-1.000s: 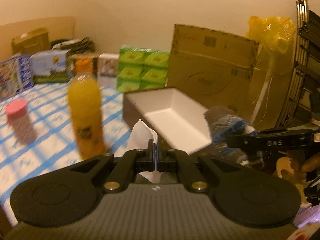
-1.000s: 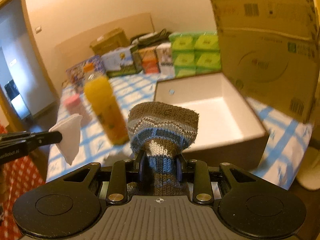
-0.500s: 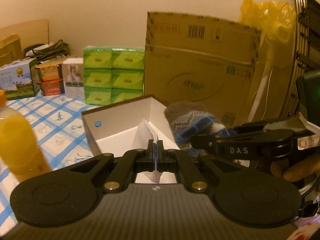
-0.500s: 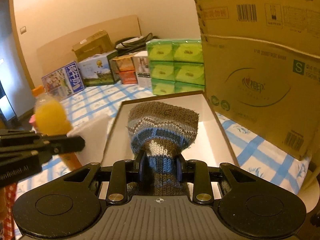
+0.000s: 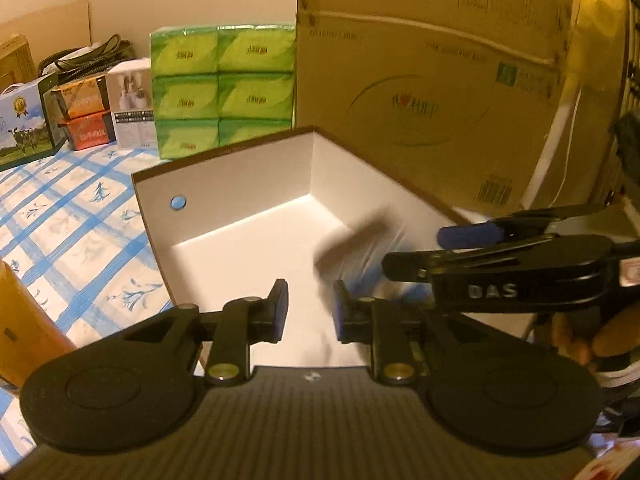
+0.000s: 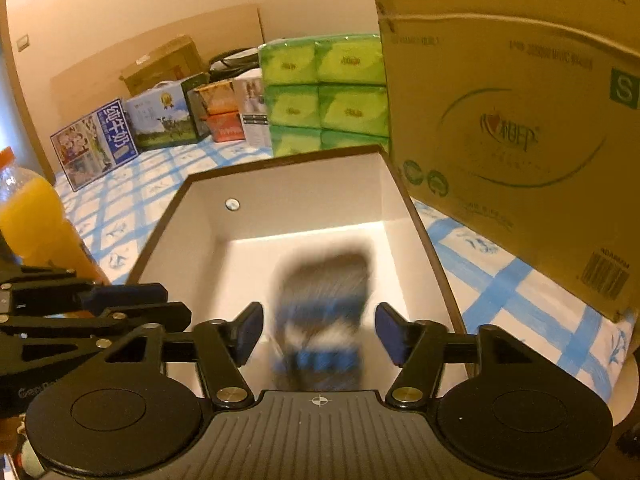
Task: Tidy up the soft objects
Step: 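Carry the sock and pad into the open box and open both tools, then withdraw both tools from the box back toward the remaining pile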
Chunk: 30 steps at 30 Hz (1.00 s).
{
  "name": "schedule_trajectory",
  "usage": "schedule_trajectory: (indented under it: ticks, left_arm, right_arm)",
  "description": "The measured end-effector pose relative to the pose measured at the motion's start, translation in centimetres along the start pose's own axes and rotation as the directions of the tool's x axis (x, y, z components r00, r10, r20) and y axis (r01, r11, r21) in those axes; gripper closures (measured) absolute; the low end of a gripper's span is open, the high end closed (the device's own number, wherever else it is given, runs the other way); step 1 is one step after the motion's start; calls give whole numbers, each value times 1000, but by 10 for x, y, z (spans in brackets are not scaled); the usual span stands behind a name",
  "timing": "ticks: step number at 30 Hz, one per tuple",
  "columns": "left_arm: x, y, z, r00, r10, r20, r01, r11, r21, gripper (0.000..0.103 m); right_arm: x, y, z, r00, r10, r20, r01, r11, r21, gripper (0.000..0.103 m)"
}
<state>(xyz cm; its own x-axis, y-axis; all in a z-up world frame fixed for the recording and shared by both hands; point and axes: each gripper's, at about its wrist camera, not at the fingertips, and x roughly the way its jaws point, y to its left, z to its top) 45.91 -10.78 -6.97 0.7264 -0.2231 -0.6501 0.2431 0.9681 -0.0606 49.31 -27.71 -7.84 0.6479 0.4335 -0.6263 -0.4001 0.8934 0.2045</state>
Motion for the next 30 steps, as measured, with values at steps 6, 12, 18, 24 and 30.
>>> schedule_trajectory:
  ticks: [6, 12, 18, 24, 30]
  left_arm:
    - [3, 5, -6, 1000, 6, -29, -6, 1000, -3, 75]
    - [-3, 4, -6, 999, 6, -35, -6, 1000, -4, 71]
    - [-19, 2, -7, 1000, 8, -23, -9, 1000, -7, 67]
    - [-50, 3, -10, 1000, 11, 3, -11, 1000, -12, 65]
    - [-90, 6, -17, 1000, 5, 23, -4, 1000, -28, 62]
  right_arm:
    - [4, -6, -12, 999, 0, -41, 0, 1000, 0, 40]
    - [-4, -6, -17, 999, -8, -50, 8, 1000, 2, 40]
    - [-15, -4, -17, 999, -20, -42, 20, 1000, 10, 40]
    - [-40, 5, -16, 1000, -21, -10, 21, 1000, 23, 40]
    - [-76, 25, -18, 999, -1, 33, -1, 999, 37, 40]
